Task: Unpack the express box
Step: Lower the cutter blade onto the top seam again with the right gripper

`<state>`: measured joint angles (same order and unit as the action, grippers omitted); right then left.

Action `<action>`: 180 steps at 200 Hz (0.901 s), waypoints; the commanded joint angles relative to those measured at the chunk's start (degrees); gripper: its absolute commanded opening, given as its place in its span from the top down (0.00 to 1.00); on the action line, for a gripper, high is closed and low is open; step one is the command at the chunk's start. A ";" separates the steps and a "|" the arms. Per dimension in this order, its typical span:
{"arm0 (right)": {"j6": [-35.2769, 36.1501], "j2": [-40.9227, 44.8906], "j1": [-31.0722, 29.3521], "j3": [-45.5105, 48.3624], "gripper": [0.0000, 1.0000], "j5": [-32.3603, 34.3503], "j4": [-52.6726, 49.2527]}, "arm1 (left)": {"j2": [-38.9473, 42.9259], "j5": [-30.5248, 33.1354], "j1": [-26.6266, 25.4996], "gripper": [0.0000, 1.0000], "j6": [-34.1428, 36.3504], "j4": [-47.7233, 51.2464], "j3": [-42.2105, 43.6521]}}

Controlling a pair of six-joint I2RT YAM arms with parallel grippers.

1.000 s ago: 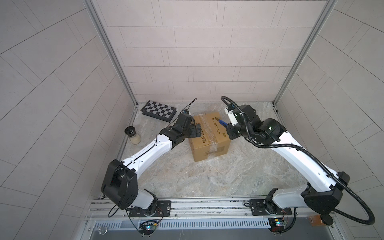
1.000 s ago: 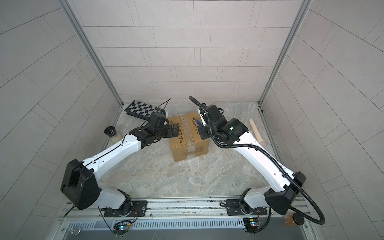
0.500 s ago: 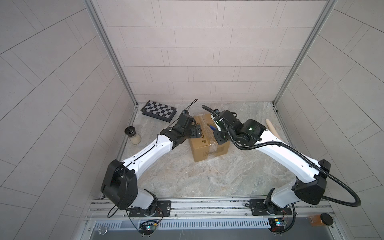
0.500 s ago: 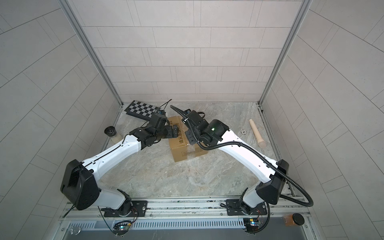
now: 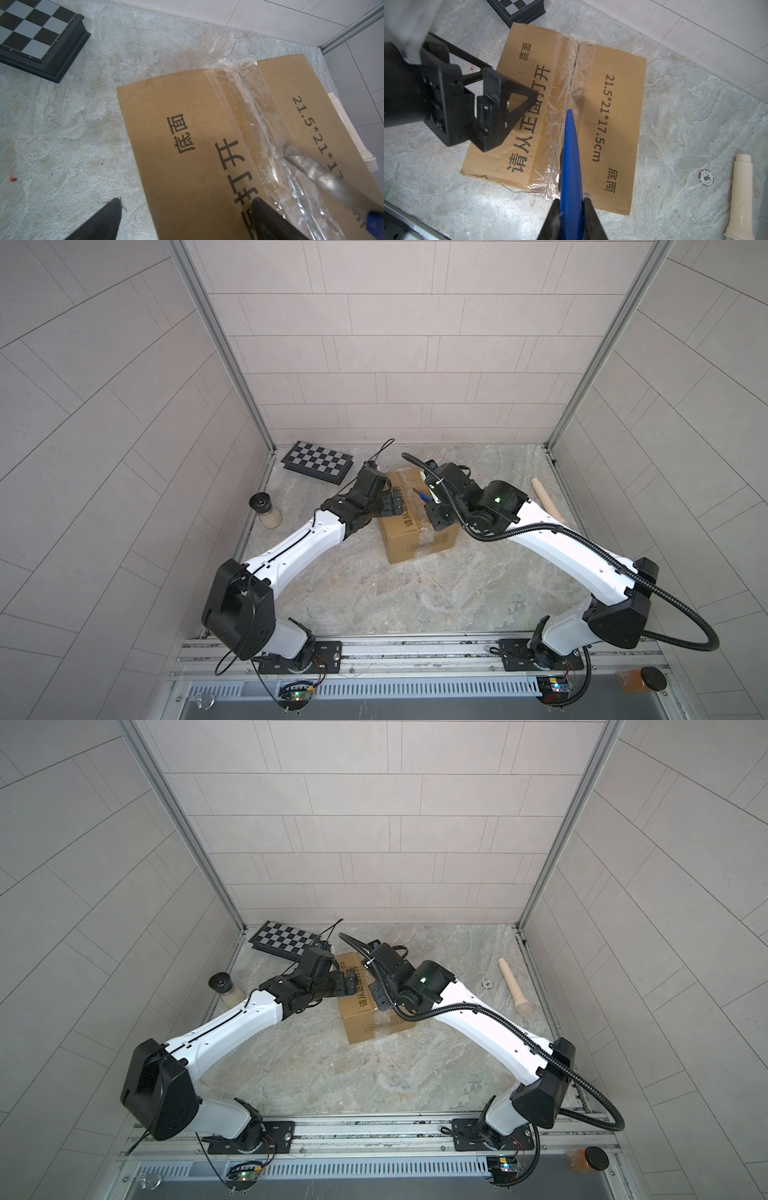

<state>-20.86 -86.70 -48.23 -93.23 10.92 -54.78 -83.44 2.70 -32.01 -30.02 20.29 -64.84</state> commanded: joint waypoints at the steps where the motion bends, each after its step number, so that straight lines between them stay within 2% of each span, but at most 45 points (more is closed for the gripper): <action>1: -0.99 -0.27 -0.43 1.22 1.00 -0.09 0.79 | -0.89 0.68 0.02 0.00 0.62 5.74 2.52; 106: -1.55 -1.54 -0.11 2.88 1.00 -4.02 4.56 | -1.02 -0.24 0.02 0.00 -0.02 5.05 2.77; 180: -0.76 2.22 -0.14 0.73 1.00 2.64 -0.35 | -1.66 0.56 0.02 0.00 -1.60 6.23 3.40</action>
<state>-21.67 -86.59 -48.12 -91.48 11.11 -52.47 -83.44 2.17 -32.01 -31.97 19.64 -64.23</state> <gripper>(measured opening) 0.187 0.997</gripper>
